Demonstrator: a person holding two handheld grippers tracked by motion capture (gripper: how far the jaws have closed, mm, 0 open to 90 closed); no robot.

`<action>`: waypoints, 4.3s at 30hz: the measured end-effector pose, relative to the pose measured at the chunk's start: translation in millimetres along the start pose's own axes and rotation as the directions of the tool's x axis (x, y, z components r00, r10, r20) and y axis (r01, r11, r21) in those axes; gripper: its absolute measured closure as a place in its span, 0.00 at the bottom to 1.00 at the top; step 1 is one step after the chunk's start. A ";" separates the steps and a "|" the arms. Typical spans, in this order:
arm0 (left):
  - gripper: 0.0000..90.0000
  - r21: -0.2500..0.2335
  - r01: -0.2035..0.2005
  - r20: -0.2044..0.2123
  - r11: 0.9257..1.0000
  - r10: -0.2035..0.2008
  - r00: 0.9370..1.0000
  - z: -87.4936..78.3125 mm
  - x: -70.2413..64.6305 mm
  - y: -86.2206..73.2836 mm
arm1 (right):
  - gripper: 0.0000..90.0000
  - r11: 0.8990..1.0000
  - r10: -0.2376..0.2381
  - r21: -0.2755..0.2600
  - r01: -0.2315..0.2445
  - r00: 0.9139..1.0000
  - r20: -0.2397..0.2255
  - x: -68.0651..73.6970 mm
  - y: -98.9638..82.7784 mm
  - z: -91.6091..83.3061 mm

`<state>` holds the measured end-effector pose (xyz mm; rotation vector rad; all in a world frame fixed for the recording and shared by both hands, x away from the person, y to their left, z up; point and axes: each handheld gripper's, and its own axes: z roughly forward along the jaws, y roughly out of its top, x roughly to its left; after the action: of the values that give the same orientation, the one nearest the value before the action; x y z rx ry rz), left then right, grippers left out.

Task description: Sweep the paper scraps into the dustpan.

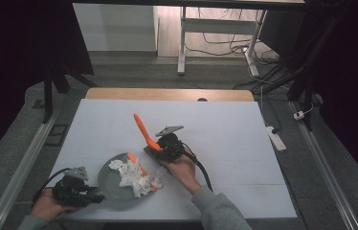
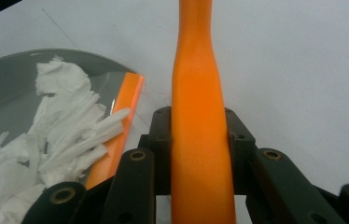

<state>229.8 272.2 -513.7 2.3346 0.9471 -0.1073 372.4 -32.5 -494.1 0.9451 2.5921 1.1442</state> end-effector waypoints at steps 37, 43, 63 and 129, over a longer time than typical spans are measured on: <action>0.68 0.026 0.006 0.010 1.000 -0.007 1.000 13.4 -5.2 7.3 | 0.79 0.985 -0.010 -0.170 -0.013 0.990 -0.137 34.9 12.4 -30.0; 0.68 0.029 0.006 0.010 1.000 -0.006 1.000 13.7 -5.1 7.4 | 0.79 0.995 -0.017 -0.094 0.015 1.000 -0.017 16.7 5.3 -14.6; 0.68 0.034 0.005 0.017 0.999 -0.006 1.000 16.9 -6.5 8.6 | 0.79 0.998 -0.001 -0.065 -0.010 0.986 -0.168 57.5 2.6 3.2; 0.68 0.048 -0.007 0.024 0.999 0.006 1.000 22.2 -10.4 11.9 | 0.79 0.984 -0.026 -0.175 0.003 0.991 -0.128 49.7 -12.7 -54.4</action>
<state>233.2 246.7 -522.6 2.3754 0.9352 -0.1564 306.6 -42.2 -459.9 0.8385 2.5382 1.4476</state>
